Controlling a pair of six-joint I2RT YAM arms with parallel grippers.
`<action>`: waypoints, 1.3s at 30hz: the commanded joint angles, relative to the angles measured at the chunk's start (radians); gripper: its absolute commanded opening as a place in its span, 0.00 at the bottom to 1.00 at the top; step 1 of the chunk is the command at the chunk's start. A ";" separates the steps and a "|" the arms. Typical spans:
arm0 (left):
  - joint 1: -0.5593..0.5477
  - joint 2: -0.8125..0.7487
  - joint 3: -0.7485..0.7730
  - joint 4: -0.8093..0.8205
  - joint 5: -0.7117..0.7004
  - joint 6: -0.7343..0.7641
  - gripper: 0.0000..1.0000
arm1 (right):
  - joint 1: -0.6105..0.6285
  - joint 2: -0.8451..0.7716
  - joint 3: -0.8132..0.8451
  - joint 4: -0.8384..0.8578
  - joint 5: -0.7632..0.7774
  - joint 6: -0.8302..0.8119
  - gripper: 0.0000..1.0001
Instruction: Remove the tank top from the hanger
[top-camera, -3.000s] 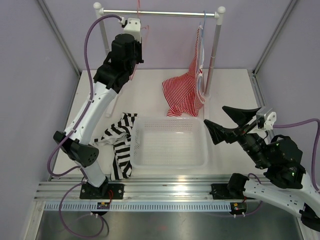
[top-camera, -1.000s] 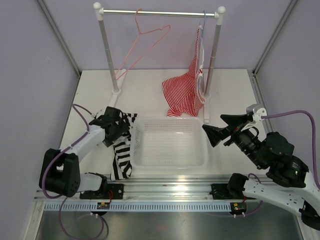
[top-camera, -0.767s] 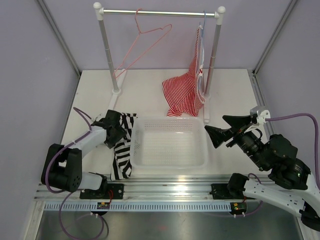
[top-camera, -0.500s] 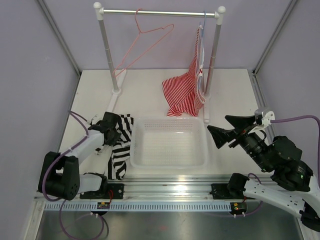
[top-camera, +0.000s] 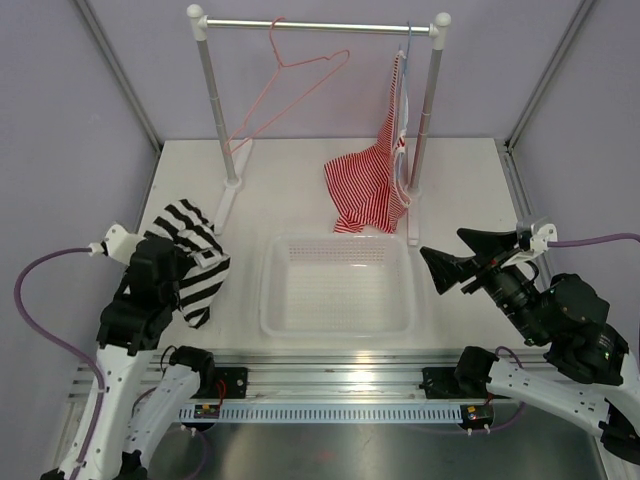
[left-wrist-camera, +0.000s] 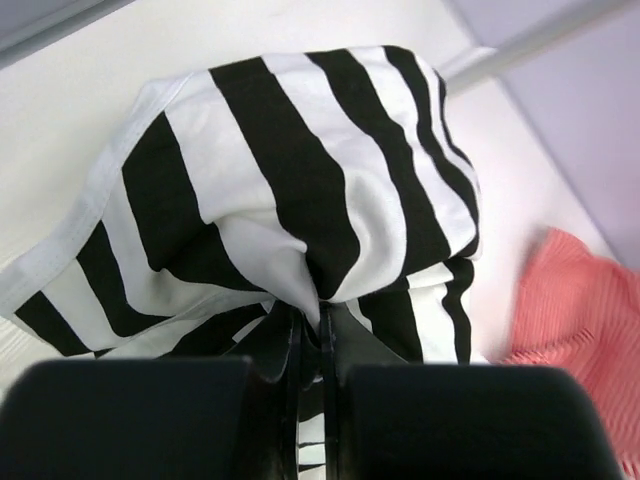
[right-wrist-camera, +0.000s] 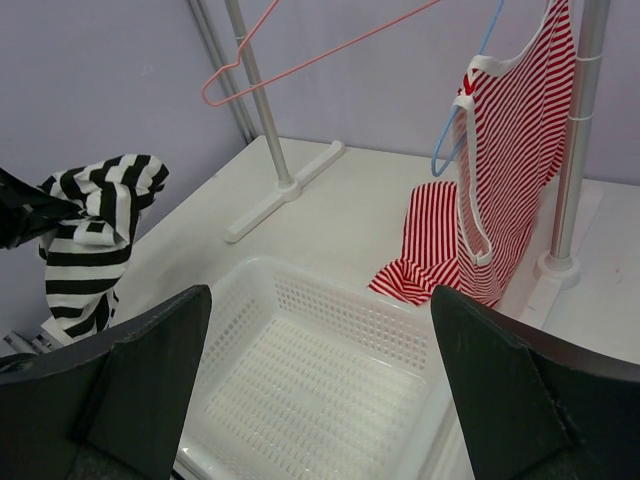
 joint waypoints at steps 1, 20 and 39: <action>-0.002 -0.038 0.077 0.193 0.225 0.231 0.00 | 0.000 0.036 0.055 0.023 0.065 -0.025 0.99; -0.607 0.367 0.076 0.691 0.499 0.421 0.00 | 0.000 -0.041 0.088 -0.033 0.105 -0.019 0.99; -0.793 0.631 0.052 0.559 0.339 0.372 0.99 | 0.000 0.014 0.069 -0.054 0.137 -0.003 1.00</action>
